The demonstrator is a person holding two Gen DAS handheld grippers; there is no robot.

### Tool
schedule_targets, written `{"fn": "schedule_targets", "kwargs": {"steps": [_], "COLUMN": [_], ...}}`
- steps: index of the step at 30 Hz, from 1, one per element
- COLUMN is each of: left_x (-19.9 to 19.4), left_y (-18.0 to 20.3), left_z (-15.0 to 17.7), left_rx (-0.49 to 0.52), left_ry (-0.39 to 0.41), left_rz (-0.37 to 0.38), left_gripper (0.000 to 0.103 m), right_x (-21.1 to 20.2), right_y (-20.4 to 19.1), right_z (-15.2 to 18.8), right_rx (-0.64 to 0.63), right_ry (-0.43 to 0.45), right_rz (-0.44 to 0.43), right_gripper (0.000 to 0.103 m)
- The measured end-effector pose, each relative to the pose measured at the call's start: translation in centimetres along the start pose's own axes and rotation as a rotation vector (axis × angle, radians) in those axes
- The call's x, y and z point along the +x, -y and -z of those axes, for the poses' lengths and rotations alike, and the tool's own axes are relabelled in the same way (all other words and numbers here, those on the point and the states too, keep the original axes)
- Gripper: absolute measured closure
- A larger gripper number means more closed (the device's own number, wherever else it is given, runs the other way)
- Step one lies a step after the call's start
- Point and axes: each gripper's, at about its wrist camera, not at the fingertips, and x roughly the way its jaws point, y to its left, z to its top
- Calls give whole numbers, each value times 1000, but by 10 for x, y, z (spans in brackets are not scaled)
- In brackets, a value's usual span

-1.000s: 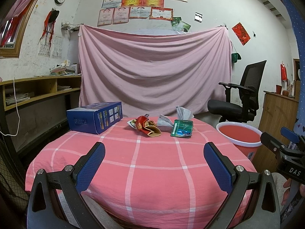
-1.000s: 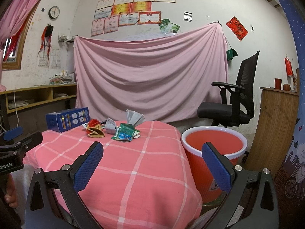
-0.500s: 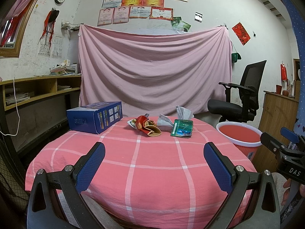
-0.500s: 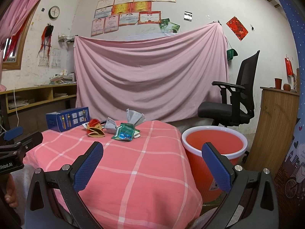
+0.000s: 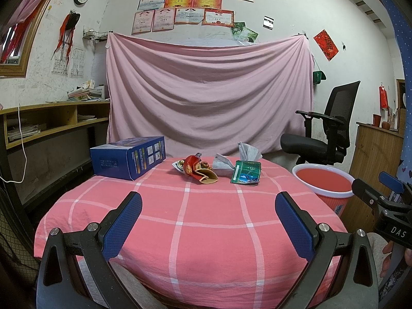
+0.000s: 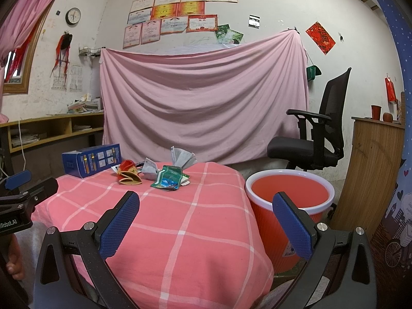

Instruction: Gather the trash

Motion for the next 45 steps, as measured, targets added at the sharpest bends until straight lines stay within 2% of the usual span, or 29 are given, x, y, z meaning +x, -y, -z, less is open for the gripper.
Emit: {"fn": "schedule_targets", "kwargs": {"steps": [28,38,45], "left_x": [-2,-3,16], "left_y": [-7,-12,-20], "left_z": [7,-5,-18], "left_rx": [-11,-42,-68], "left_ry": [0,26,44], "left_rz": [-6,-39,-67], "left_gripper": [2,2,2], "right_x": [1,6,23], "right_y": [1,3,8], "right_z": [1,-3,-18], "right_rx": [-2,-10,-23], "right_ry": [-2,6,37], "right_rz": [2,11,7], "right_gripper": [0,0,0]}}
